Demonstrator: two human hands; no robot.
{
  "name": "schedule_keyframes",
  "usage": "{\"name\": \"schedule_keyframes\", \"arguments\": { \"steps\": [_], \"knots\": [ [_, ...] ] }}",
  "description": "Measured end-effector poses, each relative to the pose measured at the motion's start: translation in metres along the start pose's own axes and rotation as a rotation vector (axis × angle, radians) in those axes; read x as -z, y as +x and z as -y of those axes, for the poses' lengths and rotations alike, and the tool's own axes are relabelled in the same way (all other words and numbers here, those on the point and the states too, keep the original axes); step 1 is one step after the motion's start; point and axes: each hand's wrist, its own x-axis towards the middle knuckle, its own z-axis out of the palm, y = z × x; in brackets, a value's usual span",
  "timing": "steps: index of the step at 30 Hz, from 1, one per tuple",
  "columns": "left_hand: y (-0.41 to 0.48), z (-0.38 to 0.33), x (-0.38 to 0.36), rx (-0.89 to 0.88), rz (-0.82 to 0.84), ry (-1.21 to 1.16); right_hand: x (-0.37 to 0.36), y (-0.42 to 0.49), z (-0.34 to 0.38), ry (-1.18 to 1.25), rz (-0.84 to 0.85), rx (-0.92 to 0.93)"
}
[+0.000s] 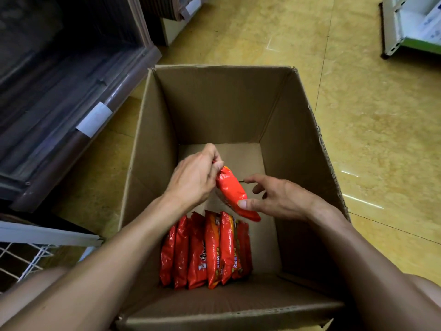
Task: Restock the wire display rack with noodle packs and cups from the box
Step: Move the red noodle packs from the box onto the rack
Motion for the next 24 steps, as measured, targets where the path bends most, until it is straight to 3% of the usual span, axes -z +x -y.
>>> {"name": "schedule_keyframes", "arguments": {
  "steps": [7,11,16,19,24],
  "knots": [
    [0.004,0.012,0.016,0.157,-0.14,-0.07,-0.003,0.001,0.001,0.13,-0.048,0.082],
    [0.006,0.019,0.015,0.274,-0.159,-0.197,-0.003,0.003,0.003,0.251,-0.199,0.083],
    [0.009,0.019,0.01,0.425,-0.251,-0.506,0.004,-0.002,0.008,0.769,-0.349,0.122],
    [0.009,0.016,0.003,0.575,-0.279,-0.823,0.003,-0.005,0.011,0.944,-0.291,0.152],
    [0.009,0.003,-0.001,0.695,-0.289,-1.111,-0.005,-0.007,0.016,1.025,-0.181,0.157]
  ]
}}
